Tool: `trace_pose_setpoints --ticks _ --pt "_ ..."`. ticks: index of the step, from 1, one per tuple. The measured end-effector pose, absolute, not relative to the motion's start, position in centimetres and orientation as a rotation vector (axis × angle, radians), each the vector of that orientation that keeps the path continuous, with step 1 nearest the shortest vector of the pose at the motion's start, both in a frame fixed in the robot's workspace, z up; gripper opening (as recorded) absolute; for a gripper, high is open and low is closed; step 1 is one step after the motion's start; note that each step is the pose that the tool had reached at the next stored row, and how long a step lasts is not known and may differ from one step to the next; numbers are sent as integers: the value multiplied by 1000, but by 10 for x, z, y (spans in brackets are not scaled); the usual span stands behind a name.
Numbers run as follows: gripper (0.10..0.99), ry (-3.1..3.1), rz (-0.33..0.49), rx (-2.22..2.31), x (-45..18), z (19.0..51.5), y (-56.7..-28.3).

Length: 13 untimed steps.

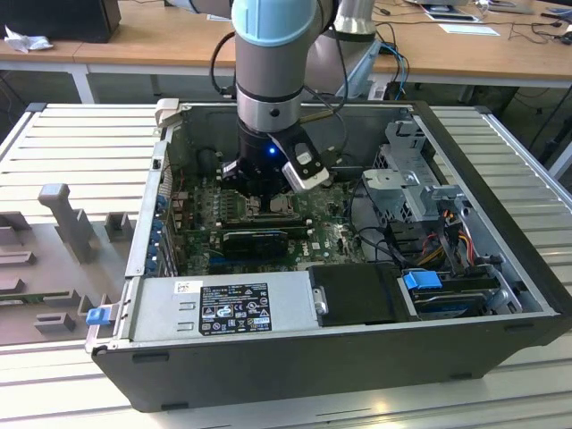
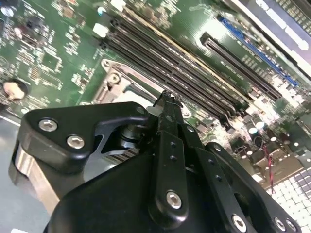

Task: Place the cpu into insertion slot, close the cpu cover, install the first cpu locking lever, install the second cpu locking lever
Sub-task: 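Install the second cpu locking lever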

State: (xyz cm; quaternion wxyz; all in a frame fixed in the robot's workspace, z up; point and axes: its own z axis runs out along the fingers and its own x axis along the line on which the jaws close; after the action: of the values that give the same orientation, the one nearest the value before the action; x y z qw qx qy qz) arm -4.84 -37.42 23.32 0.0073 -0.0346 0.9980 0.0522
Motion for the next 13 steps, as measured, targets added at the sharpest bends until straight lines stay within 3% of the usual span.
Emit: trace_pose_setpoints --ticks 8,13 --pt "106 3117 211 -133 -51 219 -378" --pt "106 3104 321 -143 -56 216 -389"
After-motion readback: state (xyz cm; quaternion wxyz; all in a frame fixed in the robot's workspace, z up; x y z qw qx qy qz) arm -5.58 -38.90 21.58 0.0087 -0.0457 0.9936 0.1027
